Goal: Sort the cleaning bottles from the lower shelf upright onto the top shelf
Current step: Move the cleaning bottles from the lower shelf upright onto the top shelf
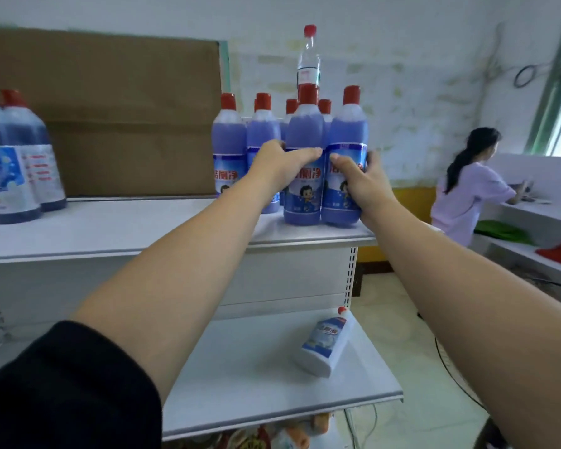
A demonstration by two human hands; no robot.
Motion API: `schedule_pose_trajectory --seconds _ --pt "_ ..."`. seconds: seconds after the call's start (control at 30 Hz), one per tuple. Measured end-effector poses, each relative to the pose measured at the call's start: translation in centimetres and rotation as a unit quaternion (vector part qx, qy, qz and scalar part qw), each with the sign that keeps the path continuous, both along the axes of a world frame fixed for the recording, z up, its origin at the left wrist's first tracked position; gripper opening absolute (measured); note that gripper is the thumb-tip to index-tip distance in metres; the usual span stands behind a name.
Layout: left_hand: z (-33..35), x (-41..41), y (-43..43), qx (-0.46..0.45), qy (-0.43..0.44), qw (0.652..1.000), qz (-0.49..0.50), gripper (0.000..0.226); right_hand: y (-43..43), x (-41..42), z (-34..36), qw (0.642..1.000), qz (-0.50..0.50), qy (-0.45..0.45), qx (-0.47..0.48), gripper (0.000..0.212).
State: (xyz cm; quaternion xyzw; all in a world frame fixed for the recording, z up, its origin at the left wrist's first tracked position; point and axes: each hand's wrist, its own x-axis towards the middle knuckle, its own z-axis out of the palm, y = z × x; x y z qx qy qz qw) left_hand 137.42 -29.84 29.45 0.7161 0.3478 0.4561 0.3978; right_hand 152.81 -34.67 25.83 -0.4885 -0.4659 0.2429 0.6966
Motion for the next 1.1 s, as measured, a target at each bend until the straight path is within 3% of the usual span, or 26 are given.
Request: schedule_pose_trajectory --seconds 0.23,0.43,0.6,0.87,1.1 --pt "2.6 -0.7 0.5 0.164 0.167 0.969 0.075 0.086 2.1 0.6 -0.2 0.997 -0.031 -0.076 0.001 0.043" --pt "2.5 -0.6 1.4 0.220 0.231 0.939 0.127 0.072 2.6 0.7 -0.3 0.994 -0.038 -0.103 -0.025 0.046" --pt "1.1 -0.1 2.2 0.264 0.175 0.941 0.118 0.050 2.4 0.5 -0.7 0.992 -0.052 -0.109 -0.046 0.058" --pt "-0.1 0.0 3.4 0.342 0.127 0.920 0.145 0.076 2.5 0.3 -1.0 0.983 -0.055 -0.165 -0.056 0.060" --pt "-0.6 0.2 4.1 0.345 0.110 0.920 0.150 0.081 2.8 0.5 -1.1 0.974 -0.070 -0.197 -0.088 0.070"
